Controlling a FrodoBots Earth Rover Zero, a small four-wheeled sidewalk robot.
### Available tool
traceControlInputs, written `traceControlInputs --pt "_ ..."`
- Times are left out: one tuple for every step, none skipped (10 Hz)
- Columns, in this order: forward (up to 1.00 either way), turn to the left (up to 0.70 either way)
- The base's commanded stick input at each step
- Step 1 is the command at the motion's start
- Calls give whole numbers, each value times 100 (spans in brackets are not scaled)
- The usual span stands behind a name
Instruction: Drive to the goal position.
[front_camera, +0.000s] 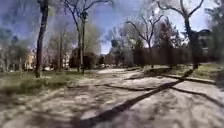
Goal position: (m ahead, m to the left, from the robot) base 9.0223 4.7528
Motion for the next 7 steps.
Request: traceControlInputs --pt "100 0" --pt "100 0" --pt "100 0" --pt "100 0" --pt "100 0" --pt "100 0" --pt "100 0"
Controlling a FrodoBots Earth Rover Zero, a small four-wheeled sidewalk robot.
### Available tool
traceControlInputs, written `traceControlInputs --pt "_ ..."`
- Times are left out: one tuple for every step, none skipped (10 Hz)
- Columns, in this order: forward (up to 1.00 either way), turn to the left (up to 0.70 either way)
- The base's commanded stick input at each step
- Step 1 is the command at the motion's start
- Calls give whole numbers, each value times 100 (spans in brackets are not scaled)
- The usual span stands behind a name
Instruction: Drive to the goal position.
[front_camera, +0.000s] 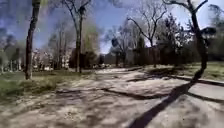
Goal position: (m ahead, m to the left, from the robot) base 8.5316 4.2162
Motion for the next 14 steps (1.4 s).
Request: traceControlInputs --pt "100 0" --pt "100 0" --pt "100 0" --pt "100 0" --pt "100 0" --pt "100 0" --pt "100 0" --pt "100 0" --pt "100 0" --pt "100 0" --pt "100 0" --pt "100 0" --pt "100 0" --pt "100 0"
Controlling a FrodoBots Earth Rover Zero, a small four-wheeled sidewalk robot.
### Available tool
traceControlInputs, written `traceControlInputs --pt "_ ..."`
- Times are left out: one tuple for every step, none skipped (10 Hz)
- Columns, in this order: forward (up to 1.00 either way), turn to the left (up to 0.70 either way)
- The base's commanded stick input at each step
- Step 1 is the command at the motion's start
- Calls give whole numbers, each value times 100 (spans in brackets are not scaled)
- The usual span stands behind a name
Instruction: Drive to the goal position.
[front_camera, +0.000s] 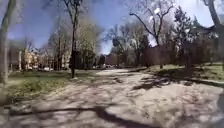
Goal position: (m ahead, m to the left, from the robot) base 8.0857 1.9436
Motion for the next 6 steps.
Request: traceControlInputs --pt "100 0" --pt "100 0" --pt "100 0" --pt "100 0" --pt "100 0" --pt "100 0"
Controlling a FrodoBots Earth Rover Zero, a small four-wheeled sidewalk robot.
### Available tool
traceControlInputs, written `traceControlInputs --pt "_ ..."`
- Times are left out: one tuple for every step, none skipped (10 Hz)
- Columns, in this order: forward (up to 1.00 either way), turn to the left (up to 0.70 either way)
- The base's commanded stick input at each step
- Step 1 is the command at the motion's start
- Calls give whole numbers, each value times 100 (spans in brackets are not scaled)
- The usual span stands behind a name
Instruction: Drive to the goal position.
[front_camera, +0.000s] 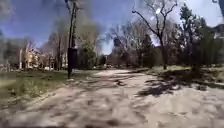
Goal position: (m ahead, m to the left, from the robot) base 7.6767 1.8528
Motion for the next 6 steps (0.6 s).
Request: traceControlInputs --pt "100 0" --pt "100 0" --pt "100 0" --pt "100 0" --pt "100 0" --pt "100 0"
